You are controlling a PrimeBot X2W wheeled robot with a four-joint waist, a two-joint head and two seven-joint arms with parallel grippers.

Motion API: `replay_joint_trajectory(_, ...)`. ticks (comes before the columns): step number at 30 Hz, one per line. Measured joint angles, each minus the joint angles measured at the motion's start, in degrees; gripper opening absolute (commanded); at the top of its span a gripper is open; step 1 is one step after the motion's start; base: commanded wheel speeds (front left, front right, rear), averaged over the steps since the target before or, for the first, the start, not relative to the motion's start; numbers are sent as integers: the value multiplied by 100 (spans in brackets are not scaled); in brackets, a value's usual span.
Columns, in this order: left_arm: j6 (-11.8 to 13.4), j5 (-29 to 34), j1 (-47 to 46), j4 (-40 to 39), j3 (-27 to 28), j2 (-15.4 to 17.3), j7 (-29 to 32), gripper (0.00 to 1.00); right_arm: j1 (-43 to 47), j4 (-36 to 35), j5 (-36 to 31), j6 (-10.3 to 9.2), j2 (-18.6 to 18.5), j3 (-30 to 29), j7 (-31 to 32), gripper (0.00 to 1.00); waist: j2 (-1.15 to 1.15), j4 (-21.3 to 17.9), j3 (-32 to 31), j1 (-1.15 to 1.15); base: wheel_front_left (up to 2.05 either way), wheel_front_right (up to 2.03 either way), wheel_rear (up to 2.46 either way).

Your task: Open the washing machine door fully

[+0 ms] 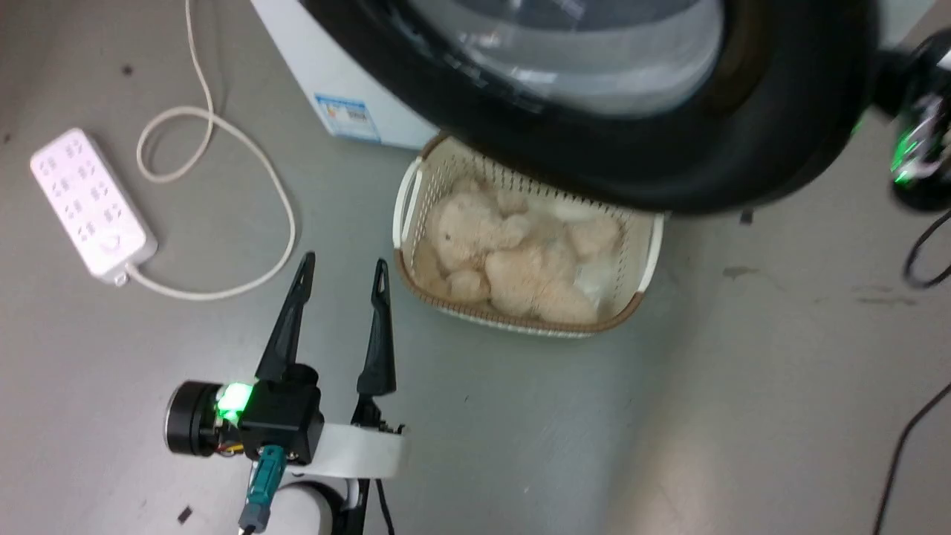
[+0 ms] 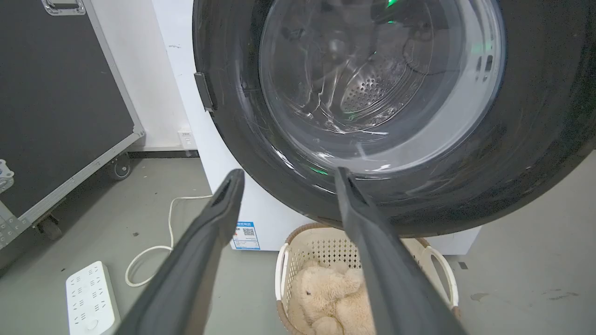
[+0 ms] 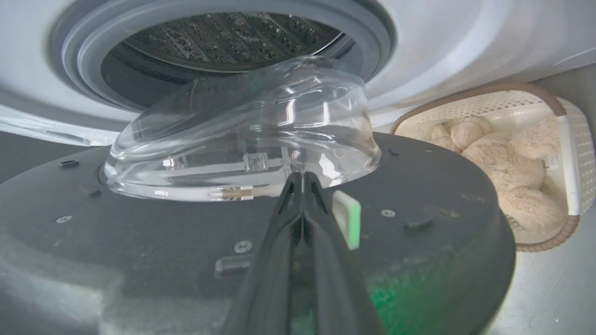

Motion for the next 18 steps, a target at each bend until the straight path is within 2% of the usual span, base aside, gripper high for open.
replay_joint_trajectory(12,-51,0,521,147,43,80,0,100,1606,-1150,192,0,866,219,971,0,0,-239,-881,-1,0,0,0)
replay_joint_trajectory(16,-98,0,675,187,-7,79,0,100,2104,-1540,448,0,948,426,1318,0,0,-261,-1093,-1,0,0,0)
replay_joint_trajectory(18,-113,0,743,221,-60,78,0,100,2271,-1575,854,0,926,723,1474,0,0,-246,-1179,-1,0,0,0)
